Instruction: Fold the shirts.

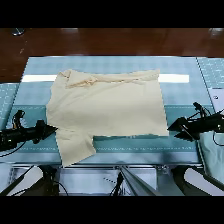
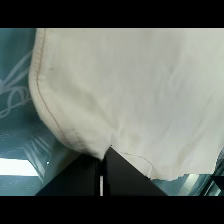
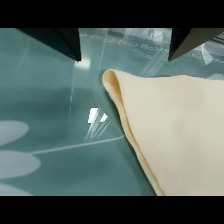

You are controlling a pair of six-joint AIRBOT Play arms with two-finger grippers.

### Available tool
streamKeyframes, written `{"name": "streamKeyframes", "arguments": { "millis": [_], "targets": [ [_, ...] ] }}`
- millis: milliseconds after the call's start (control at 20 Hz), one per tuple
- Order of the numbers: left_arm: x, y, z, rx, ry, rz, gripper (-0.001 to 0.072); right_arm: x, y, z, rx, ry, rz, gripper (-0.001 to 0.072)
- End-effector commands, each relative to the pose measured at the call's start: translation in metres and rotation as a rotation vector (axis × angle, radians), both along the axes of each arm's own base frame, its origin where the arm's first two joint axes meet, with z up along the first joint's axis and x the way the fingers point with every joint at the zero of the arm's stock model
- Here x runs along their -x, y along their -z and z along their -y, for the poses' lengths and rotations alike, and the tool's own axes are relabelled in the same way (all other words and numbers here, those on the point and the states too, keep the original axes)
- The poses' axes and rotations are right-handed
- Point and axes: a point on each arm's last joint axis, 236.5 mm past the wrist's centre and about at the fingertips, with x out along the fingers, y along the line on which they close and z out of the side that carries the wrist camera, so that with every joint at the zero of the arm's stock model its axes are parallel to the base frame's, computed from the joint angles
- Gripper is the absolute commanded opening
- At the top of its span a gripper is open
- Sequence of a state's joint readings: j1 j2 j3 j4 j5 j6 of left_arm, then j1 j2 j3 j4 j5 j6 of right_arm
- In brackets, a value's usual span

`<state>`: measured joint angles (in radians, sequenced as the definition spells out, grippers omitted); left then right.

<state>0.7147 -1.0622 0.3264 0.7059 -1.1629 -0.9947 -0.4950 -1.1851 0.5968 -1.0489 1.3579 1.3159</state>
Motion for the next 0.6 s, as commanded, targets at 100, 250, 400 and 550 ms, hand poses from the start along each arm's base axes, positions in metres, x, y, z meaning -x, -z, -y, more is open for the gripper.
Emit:
{"name": "streamKeyframes", "arguments": {
  "millis": [100,250,400,550],
  "targets": [
    [-0.001,0.000,-0.001,-0.002,-0.001,0.001,0.0018,-0.010,0.012,-0.011,-0.078,0.015,-0.002,0.0620],
    [-0.001,0.001,-0.002,-0.009,-0.006,0.002,0.0019,-0.022,0.014,-0.014,-0.102,0.044,0.033,0.0620],
    [-0.001,0.001,-0.002,-0.009,-0.006,0.002,0.0019,-0.036,0.014,-0.023,-0.121,0.061,0.073,0.0620],
    [-0.001,0.001,-0.002,-0.008,-0.005,0.002,0.0019,-0.042,0.018,-0.043,-0.089,-0.025,0.101,0.0617]
  ]
}}
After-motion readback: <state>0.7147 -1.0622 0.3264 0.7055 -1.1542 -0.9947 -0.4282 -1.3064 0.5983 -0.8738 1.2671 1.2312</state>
